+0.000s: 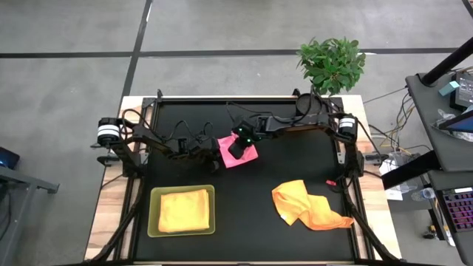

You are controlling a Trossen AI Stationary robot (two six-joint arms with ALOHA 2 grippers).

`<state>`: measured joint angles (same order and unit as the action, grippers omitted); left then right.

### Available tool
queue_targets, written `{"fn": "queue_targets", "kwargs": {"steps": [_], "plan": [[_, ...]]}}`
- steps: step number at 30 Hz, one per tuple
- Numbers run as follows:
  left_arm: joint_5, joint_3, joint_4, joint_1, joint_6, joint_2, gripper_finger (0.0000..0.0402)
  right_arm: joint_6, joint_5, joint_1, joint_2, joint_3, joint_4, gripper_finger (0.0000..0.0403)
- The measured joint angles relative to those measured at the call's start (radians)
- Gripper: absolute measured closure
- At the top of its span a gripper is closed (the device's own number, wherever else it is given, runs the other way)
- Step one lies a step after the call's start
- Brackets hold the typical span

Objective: Fold microfiber towels
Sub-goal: Fold the pink microfiber towel

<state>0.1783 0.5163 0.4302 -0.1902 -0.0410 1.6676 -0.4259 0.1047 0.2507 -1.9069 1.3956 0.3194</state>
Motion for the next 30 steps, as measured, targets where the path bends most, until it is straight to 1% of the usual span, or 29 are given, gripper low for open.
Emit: {"fn": "queue_targets", "kwargs": {"steps": [2, 5, 13, 18, 24, 30], "plan": [[0.0, -0.001, 0.004, 0.0, 0.001, 0.0, 0.0247, 0.0, 0.0, 0.0, -0.007, 0.0, -0.004, 0.038], [-0.001, -0.001, 0.005, 0.0, 0.002, 0.0, 0.0247, 0.0, -0.001, -0.002, -0.015, -0.001, -0.009, 0.0355], [0.0, -0.004, 0.009, 0.0, 0.001, 0.0, 0.0246, 0.024, 0.0, -0.013, -0.023, 0.002, -0.048, 0.0254], [0.0, -0.004, 0.01, 0.0, 0.0, 0.0, 0.0246, 0.047, 0.009, -0.033, -0.022, 0.031, -0.049, 0.0206], [0.0, -0.005, 0.011, 0.0, -0.001, 0.0, 0.0246, 0.11, 0.012, -0.077, -0.021, 0.065, -0.048, 0.018], [0.0, -0.006, 0.011, 0.0, -0.003, 0.0, 0.0246, 0.244, 0.012, -0.122, -0.018, 0.117, -0.02, 0.0175]]}}
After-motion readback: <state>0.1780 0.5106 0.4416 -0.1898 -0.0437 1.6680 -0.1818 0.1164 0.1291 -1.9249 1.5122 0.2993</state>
